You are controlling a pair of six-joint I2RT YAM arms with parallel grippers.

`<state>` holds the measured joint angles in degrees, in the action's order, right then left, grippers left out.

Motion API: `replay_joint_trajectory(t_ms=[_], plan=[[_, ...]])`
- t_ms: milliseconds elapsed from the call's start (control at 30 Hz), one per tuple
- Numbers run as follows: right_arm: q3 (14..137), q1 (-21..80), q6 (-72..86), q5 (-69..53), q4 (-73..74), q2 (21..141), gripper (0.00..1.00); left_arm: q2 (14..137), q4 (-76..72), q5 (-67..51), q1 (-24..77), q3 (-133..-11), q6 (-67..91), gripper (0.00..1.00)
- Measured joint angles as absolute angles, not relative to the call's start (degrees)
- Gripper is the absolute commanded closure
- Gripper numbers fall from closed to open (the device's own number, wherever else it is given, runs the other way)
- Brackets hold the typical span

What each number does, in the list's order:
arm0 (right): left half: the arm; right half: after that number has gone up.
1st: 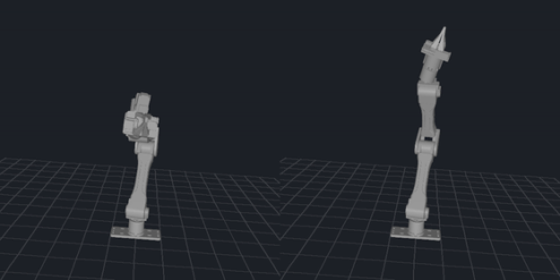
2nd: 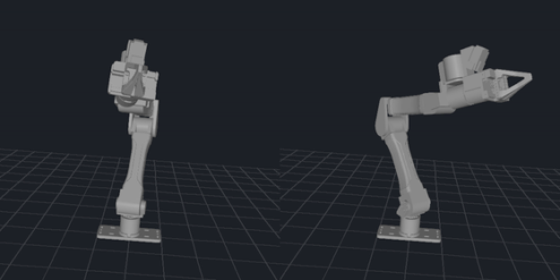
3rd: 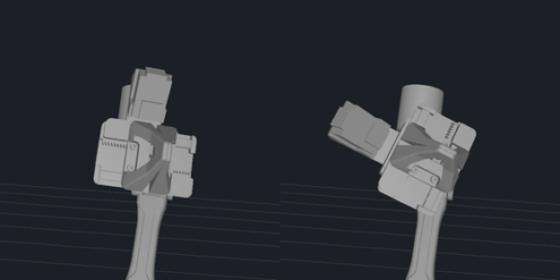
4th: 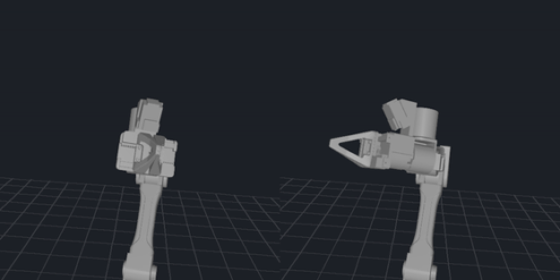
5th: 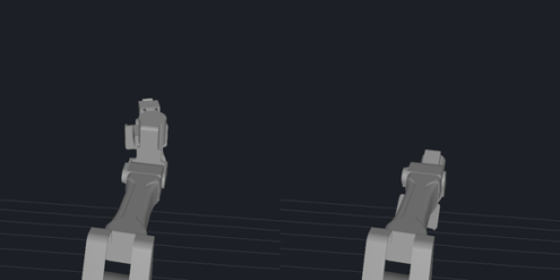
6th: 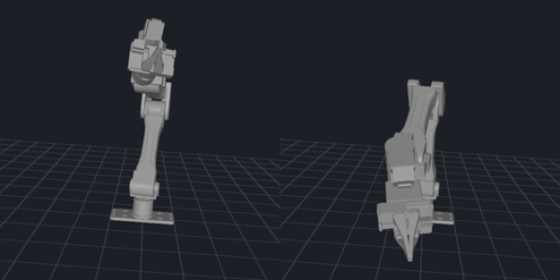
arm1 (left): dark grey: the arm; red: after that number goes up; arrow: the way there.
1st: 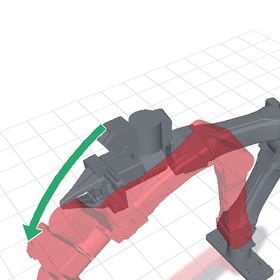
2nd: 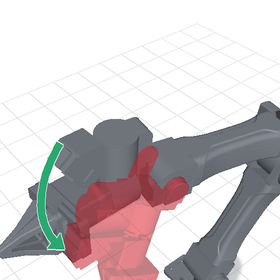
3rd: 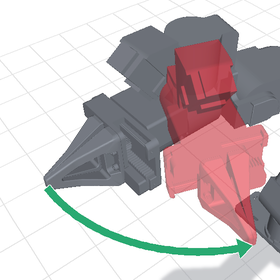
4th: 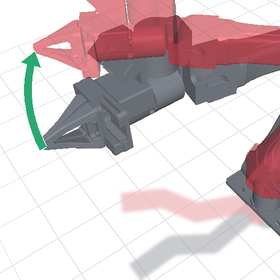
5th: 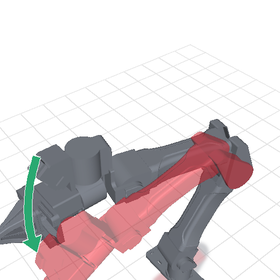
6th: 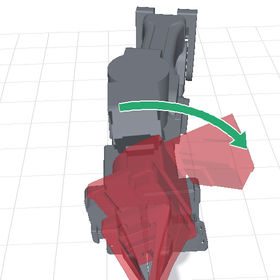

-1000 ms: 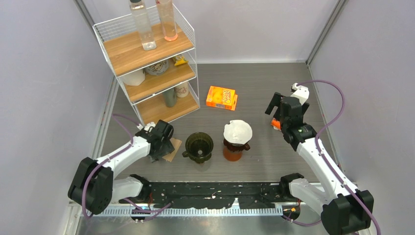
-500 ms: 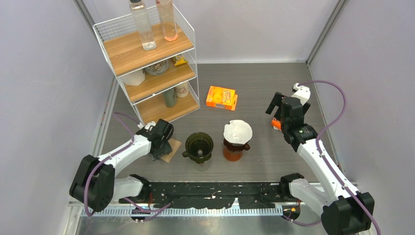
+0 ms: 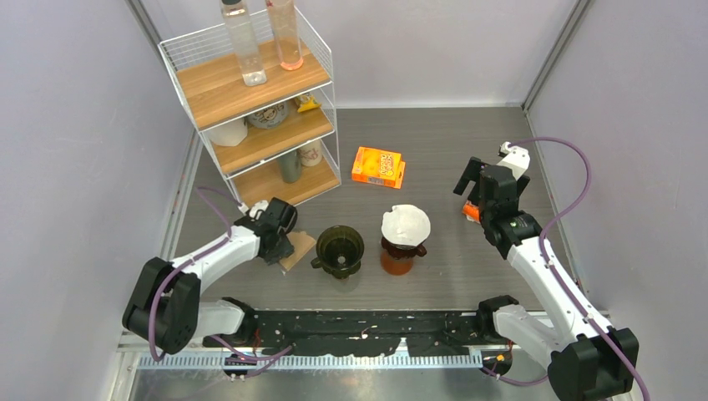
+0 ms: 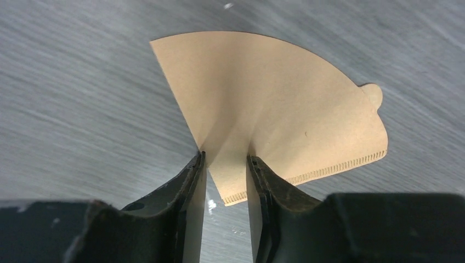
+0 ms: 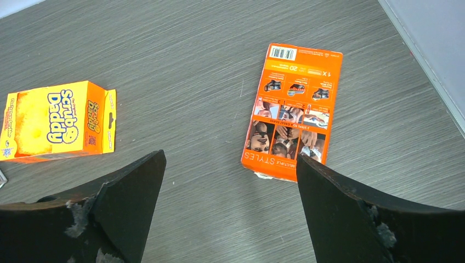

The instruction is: Place the coffee filter in the dripper

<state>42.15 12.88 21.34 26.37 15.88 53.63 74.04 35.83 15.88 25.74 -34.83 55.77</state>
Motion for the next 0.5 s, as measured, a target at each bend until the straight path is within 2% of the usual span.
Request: replay_joint_trajectory(t_ms=[233, 267, 467, 500], plan=[[42.15, 12.88, 21.34, 26.46, 15.88, 53.63, 0.04, 74.76, 27.75, 13.91, 25.74, -34.76, 55.37, 0.79], [42.15, 12.88, 21.34, 26.46, 15.88, 53.63, 0.05, 74.76, 26.65, 13.63, 25.76, -34.76, 55.29, 0.85], [42.15, 12.88, 21.34, 26.46, 15.88, 53.63, 0.05, 75.77, 22.76, 12.19, 25.74, -34.70, 55.11, 0.87], [42.15, 12.88, 21.34, 26.46, 15.88, 53.63, 0.05, 75.88, 22.59, 12.12, 25.74, -34.72, 55.11, 0.92]])
